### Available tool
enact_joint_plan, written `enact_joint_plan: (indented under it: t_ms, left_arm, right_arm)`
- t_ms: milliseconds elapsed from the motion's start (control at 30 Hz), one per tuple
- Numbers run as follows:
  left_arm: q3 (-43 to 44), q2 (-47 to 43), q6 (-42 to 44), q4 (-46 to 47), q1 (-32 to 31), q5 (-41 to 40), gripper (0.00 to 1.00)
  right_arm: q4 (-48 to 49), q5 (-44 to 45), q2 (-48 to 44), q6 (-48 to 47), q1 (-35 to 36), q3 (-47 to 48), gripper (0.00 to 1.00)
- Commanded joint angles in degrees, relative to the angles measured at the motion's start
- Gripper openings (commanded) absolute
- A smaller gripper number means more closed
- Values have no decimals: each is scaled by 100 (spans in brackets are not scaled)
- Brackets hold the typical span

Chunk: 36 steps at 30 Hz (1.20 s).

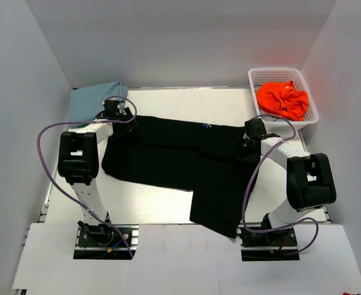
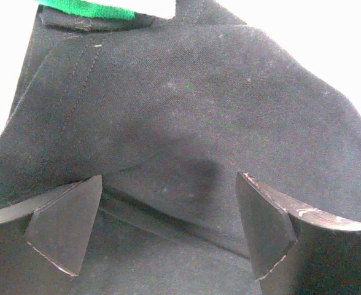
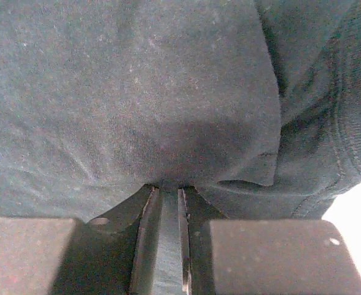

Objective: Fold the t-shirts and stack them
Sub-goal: Fold the flattened tshirt in 1/3 of the way

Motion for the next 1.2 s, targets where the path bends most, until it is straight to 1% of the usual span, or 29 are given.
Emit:
enact_joint_plan:
  t_ms: [0, 33, 67, 100, 133, 167, 200, 367, 467, 500, 533, 567, 600, 667, 800, 833, 900, 933, 967, 1033, 1067, 1167]
  left_arm:
    - [-95, -6, 41, -79, -1, 82, 100]
    - [-95, -6, 41, -79, -1, 82, 100]
    - [-95, -6, 41, -79, -1, 82, 100]
    - [-95, -6, 41, -79, -1, 82, 100]
    - [-95, -6, 41, -79, -1, 82, 100]
    - [-95, -6, 41, -79, -1, 82, 100]
    - [-95, -6, 41, -79, -1, 82, 100]
    - [-95, -6, 41, -79, 52, 82, 100]
    - [-95, 46, 41, -79, 52, 82, 100]
    - [-95, 47, 41, -79, 52, 82, 100]
    - [-95, 47, 41, -79, 52, 82, 100]
    - [-95, 47, 41, -79, 52, 82, 100]
    - [-95, 47, 41, -79, 52, 82, 100]
    - [-95, 47, 41, -79, 52, 82, 100]
    - [-95, 47, 41, -79, 52, 82, 100]
    - [-95, 47, 41, -79, 52, 82, 100]
    - [-95, 47, 41, -131, 52, 30, 100]
    - [-95, 47, 41, -131, 52, 29, 100]
    - [-95, 47, 41, -183, 52, 29, 100]
    - [-95, -6, 41, -184, 52, -23, 100]
    - [-95, -6, 41, -184, 52, -23, 100]
    - [-95, -58, 41, -184, 52, -23, 100]
  right_arm:
    - [34, 308, -221, 67, 29, 283, 22]
    - [25, 378, -204, 84, 21, 301, 25]
    - [8, 414, -186, 93, 12, 336, 36]
    - [-53, 440, -116, 119, 29, 362, 44]
    - [-89, 449, -72, 128, 38, 449, 47]
    - [-124, 449, -28, 128, 21, 502, 54]
    - [-124, 440, 16, 128, 12, 546, 56]
    - [-19, 467, 113, 93, 21, 661, 56]
    - [87, 397, 235, 93, 21, 713, 41]
    - [69, 396, 253, 110, 38, 740, 24]
    - [78, 388, 288, 137, 29, 749, 16]
    - [87, 309, 306, 154, 29, 775, 11]
    - [87, 291, 298, 146, 29, 749, 3]
    - [61, 291, 237, 128, 12, 740, 0]
    - [17, 353, 140, 110, 21, 723, 0]
    - [-71, 239, 105, 119, 21, 766, 0]
    - [-369, 124, -18, 93, 21, 915, 0]
    - [-483, -128, -71, 128, 38, 942, 0]
    - [-833, -209, -272, 137, 29, 1003, 0]
    - [-1090, -420, -414, 224, 21, 1039, 0]
    - [-1543, -412, -467, 242, 21, 1083, 0]
    - [-2109, -490, -835, 400, 21, 1101, 0]
